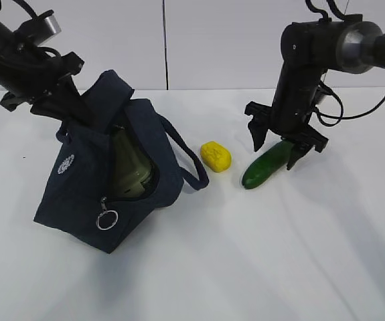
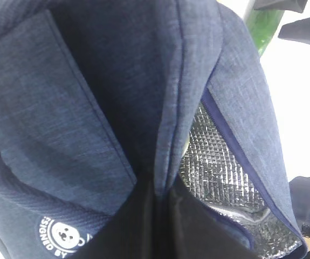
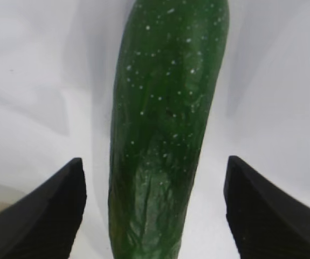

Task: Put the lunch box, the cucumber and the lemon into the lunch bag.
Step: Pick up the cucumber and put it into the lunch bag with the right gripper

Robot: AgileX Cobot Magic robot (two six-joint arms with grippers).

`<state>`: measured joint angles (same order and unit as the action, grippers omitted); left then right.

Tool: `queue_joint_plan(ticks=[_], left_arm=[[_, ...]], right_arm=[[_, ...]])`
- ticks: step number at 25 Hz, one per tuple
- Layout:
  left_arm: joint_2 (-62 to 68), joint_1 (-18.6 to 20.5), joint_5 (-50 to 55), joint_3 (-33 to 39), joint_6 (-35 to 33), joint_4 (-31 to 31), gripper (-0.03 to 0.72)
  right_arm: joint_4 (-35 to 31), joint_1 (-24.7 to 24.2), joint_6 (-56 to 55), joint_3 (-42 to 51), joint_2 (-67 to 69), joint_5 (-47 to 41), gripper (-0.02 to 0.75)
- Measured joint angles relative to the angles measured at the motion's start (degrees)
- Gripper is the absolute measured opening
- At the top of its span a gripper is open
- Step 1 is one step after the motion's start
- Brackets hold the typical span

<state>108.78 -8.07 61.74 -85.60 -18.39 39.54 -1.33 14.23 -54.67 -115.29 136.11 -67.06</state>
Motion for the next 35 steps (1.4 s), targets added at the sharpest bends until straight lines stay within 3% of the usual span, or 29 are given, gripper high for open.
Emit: queue_joint_plan(ticks=[21,35], left_arm=[[0.0,0.0,0.0,0.0,0.0,0.4,0.002],[0.0,0.0,0.0,0.0,-0.1,0.4,0.002]], right_arm=[[-0.5,0.0,0.1,0.1,0.2,-0.3,0.578],[-0.5,0.0,0.1,0.1,0.2,-0.4,0.343]])
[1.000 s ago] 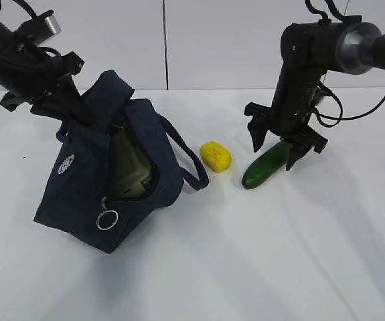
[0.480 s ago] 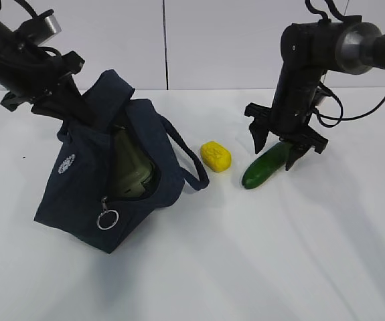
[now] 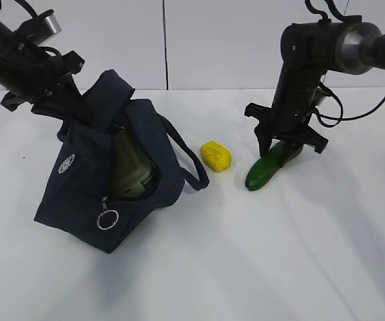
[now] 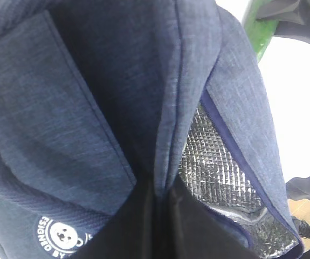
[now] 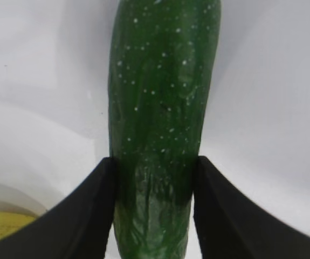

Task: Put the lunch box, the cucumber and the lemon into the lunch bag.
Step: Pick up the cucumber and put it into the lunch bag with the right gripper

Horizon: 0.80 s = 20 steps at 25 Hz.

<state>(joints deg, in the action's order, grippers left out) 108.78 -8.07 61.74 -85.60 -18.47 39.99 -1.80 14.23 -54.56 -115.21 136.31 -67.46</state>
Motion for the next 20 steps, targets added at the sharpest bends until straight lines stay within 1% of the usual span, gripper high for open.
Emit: queue_joint_plan(ticks=[4,11,14,20], left_arm=[[0.0,0.0,0.0,0.0,0.0,0.0,0.002],[0.0,0.0,0.0,0.0,0.0,0.0,0.002],[0.0,0.0,0.0,0.0,0.0,0.0,0.002],[0.0,0.0,0.0,0.0,0.0,0.1,0.002]], right_arm=[[0.0,0.0,0.0,0.0,0.0,0.0,0.318],[0.0,0.0,1.3,-1.0,0.2,-1.8,0.306],[0.1,0.0,4.7,-4.4,0.4,-2.3,0.306],[-0.4,0.0,12.7,-14.3,0.4,-2.5,0.305]])
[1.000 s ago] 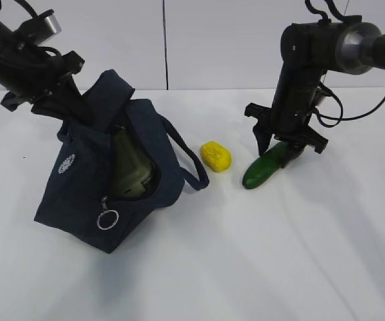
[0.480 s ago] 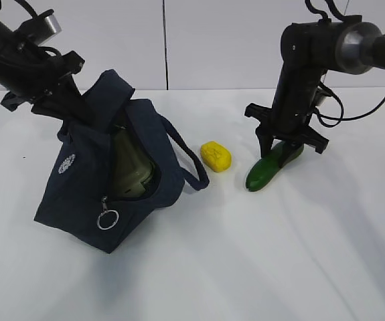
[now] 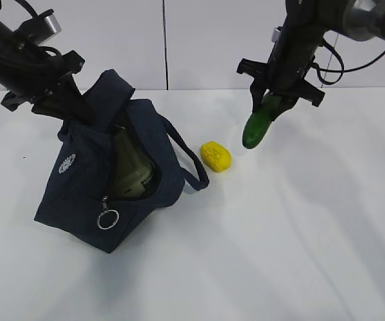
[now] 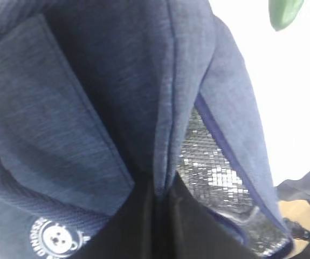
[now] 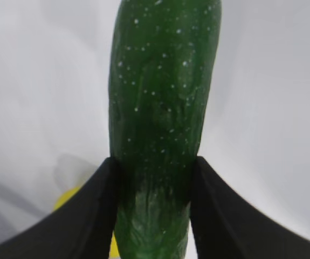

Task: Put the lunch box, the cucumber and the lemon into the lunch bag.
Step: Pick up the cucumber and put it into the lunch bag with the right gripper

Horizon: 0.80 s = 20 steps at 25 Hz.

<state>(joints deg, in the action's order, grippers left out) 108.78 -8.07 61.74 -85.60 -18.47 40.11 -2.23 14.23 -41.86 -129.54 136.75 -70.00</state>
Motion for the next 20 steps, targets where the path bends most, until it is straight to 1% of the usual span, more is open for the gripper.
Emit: queue_joint_plan(ticks=[3,6,8,11,13,16,20], left_arm=[[0.0,0.0,0.0,0.0,-0.1,0.5,0.002],[0.0,0.0,-0.1,0.0,-0.7,1.5,0.002],[0.0,0.0,-0.1,0.0,-1.1,2.6,0.002],[0.0,0.0,-0.1,0.0,-2.1,4.5,0.002],[0.0,0.0,-0.1,0.0,-2.5,5.9,0.002],[0.0,0.0,-0.1,0.0,-2.8,6.7,0.002],[0.0,0.0,0.1,0.0,-3.5,8.6,0.002]], right_arm=[[-2.0,0.0,5.7,-3.3,0.0,-0.2,0.305],[-7.5,0.2,13.5,-6.0,0.0,-0.5,0.305],[-12.9,0.2,19.7,-6.9,0.0,-0.7,0.305],[-22.9,0.3,30.1,-7.2,0.0,-0.9,0.305],[-28.1,0.3,35.5,-7.2,0.0,-1.1,0.305],[-34.6,0.3,40.3,-7.2,0.0,-1.1,0.305],[-42.8,0.3,43.4,-7.2,0.0,-1.1,0.304]])
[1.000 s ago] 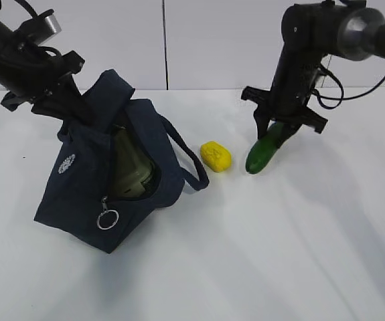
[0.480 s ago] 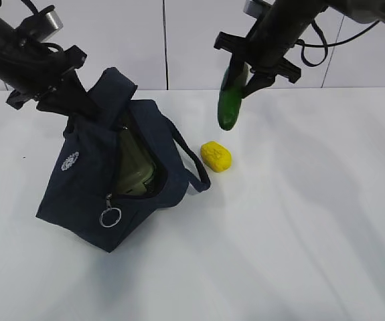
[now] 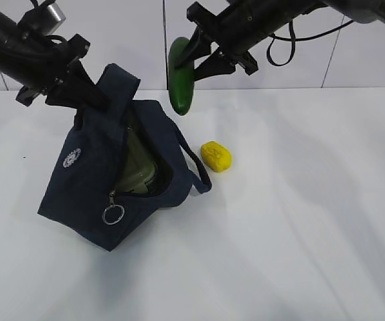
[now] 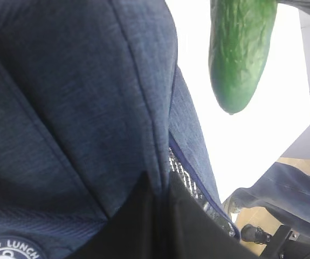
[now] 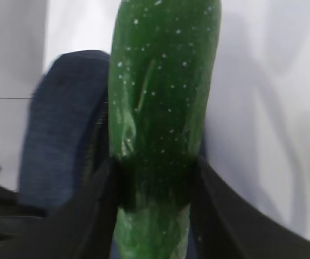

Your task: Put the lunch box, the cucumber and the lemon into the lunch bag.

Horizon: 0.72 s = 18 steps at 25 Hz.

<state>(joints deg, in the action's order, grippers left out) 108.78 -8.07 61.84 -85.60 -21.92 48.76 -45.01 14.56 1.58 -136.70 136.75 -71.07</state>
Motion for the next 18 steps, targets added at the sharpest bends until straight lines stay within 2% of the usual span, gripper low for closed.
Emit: queue_joint_plan(ticks=[2,6,12,18], left_arm=[[0.0,0.0,0.0,0.0,-0.9,1.4,0.002],[0.0,0.0,0.0,0.0,-1.4,2.8,0.002],[0.0,0.0,0.1,0.0,-1.7,2.8,0.002],[0.0,0.0,0.1,0.0,-1.9,2.9,0.002]], right_arm=[[-2.7,0.0,1.1,0.0,0.0,0.0,0.304],[-3.6,0.0,1.7,0.0,0.0,0.0,0.303],[4.3,3.4,1.8,1.8,-4.0,0.0,0.303],[5.7,6.1,2.8,11.1,-10.6,0.0,0.303]])
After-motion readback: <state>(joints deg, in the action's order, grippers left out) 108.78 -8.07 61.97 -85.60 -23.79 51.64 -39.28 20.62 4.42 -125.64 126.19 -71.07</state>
